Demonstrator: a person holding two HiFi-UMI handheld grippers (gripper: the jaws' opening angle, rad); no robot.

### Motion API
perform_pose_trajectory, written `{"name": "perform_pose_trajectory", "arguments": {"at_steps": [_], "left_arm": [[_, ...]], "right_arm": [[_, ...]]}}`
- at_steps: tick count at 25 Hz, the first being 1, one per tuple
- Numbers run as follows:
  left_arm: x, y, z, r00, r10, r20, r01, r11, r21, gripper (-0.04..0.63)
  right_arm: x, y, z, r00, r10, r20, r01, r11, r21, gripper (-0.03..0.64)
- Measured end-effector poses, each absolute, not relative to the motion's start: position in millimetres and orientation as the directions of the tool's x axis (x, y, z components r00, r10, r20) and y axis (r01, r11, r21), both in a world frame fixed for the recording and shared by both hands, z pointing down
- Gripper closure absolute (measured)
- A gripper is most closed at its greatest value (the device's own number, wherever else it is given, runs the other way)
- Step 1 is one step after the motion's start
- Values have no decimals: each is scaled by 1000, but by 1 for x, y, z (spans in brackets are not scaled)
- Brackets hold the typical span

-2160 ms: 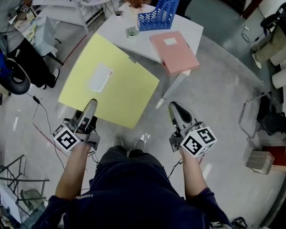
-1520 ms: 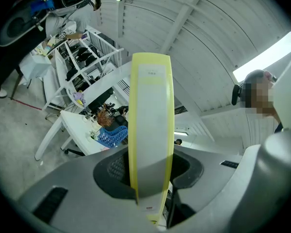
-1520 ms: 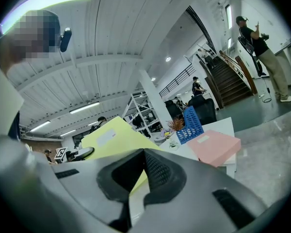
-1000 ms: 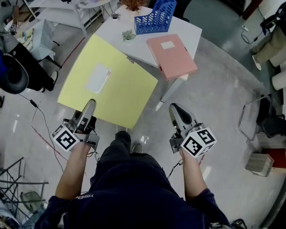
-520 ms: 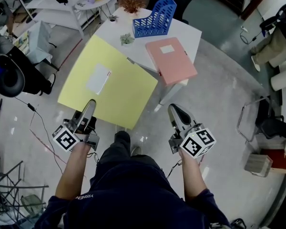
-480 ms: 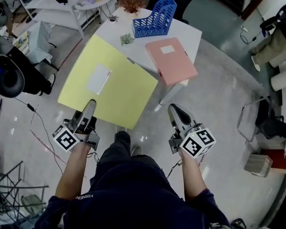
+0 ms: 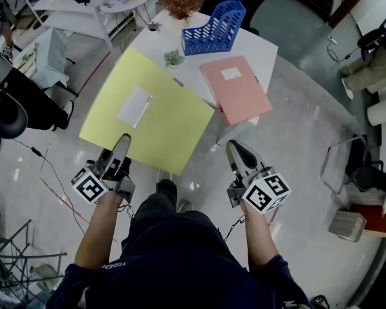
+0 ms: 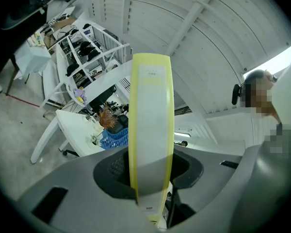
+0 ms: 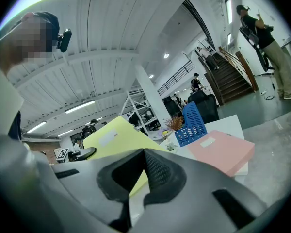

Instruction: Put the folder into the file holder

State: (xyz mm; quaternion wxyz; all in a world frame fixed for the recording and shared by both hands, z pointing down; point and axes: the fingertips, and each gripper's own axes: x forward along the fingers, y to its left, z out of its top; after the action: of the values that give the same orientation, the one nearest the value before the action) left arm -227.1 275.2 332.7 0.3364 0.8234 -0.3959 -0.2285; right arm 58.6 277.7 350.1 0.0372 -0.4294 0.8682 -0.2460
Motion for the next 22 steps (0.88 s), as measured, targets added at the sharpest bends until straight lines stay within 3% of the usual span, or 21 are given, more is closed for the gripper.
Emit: {"name": "perform_pose_trajectory", "arguments": {"at_steps": [22], "left_arm": [[-257, 170, 338, 622, -777, -94, -463, -463, 756, 430]], "right_arm": [[25, 188, 346, -588, -790, 176, -759, 463, -457, 612]]}}
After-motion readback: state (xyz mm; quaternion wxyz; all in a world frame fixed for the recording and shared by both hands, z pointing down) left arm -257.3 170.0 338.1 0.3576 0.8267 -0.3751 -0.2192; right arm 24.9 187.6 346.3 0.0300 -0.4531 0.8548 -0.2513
